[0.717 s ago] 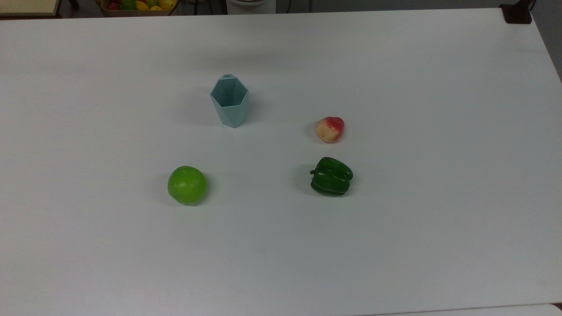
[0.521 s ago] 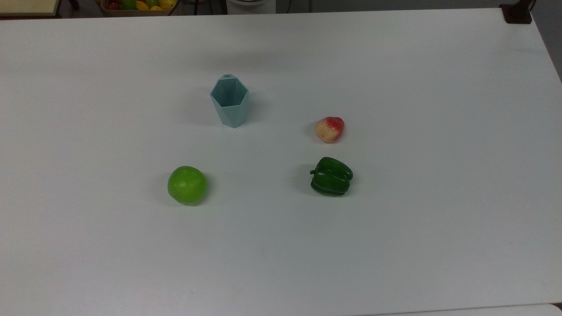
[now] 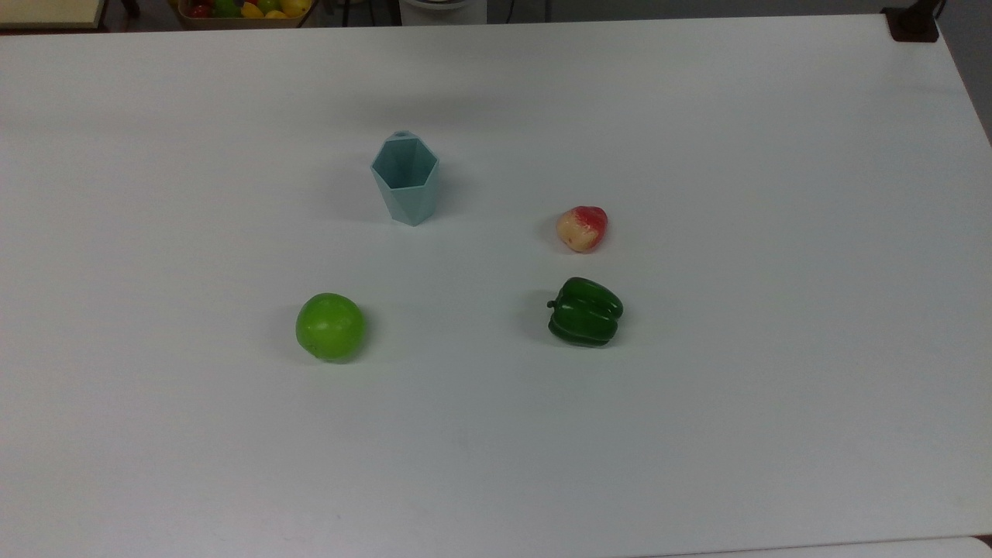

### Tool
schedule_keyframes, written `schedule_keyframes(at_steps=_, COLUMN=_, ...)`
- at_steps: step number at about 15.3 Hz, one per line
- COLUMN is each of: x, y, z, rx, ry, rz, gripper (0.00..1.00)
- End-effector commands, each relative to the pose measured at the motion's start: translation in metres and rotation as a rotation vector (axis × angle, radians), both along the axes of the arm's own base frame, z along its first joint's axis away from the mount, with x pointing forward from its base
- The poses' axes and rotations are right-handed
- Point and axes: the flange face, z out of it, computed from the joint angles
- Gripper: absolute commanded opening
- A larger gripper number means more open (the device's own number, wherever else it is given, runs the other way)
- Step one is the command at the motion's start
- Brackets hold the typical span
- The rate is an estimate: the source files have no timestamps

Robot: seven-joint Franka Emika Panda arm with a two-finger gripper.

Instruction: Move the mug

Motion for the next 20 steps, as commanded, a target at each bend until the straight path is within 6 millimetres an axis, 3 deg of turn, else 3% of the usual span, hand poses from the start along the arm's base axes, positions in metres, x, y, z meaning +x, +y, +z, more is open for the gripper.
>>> schedule_keyframes(at_steps=1, x=0.001, y=0.006, z=0.005, rx=0.034, ry=-0.030, rz=0.027, gripper=1.00)
schedule_keyframes(at_steps=5, x=0.007, y=0.025, z=-0.012, rx=0.031, ry=-0.049, rz=0.091, gripper=1.00)
schedule_keyframes(at_steps=8, x=-0.002, y=0.030, z=-0.031, rx=0.036, ry=-0.010, rz=0.221, gripper=1.00)
schedule_keyframes(at_steps=12, x=-0.014, y=0.051, z=-0.081, rx=0.022, ry=-0.020, rz=0.303, gripper=1.00)
schedule_keyframes(at_steps=16, x=-0.040, y=0.069, z=-0.142, rx=-0.018, ry=-0.003, rz=0.364, gripper=0.95)
schedule_keyframes(at_steps=20, x=-0.054, y=0.083, z=-0.180, rx=-0.019, ry=0.005, rz=0.389, gripper=0.87)
